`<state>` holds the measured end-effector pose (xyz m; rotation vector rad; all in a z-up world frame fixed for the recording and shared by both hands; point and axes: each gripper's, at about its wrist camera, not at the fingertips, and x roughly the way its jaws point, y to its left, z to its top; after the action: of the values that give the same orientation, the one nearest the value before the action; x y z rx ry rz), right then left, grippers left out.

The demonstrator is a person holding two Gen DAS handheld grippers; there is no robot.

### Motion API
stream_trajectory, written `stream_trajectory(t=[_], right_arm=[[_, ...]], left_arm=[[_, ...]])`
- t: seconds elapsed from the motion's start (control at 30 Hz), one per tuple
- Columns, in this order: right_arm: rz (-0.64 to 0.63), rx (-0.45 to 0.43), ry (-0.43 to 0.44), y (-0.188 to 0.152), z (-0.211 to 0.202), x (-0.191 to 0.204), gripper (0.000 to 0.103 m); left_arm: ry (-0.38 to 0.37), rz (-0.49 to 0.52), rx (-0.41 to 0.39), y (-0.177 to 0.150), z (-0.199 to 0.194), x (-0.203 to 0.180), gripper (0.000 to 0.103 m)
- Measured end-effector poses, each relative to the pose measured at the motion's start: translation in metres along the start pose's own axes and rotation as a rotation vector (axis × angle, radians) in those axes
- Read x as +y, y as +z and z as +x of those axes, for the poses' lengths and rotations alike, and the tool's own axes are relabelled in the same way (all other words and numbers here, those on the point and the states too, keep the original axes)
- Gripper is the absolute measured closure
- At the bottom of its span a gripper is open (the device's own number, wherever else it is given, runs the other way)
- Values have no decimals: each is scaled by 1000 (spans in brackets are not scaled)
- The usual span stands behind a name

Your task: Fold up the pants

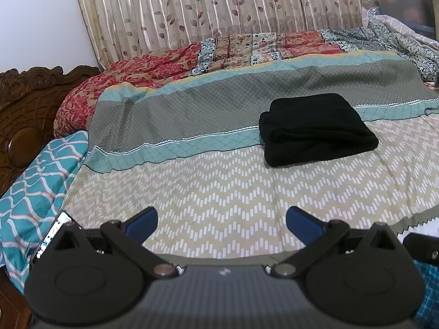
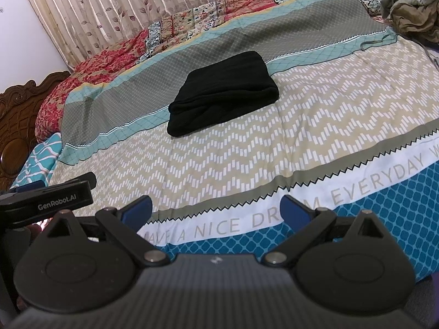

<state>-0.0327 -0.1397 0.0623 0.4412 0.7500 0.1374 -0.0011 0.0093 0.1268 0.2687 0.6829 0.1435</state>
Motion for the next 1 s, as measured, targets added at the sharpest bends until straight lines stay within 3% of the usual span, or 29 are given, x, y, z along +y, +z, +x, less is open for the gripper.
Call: stream_trajectory(t=[1.0], right_arm=[[1,2,0,-1,0,0,2]], left_arm=[[-2,-13,24,-4,2,3,0]])
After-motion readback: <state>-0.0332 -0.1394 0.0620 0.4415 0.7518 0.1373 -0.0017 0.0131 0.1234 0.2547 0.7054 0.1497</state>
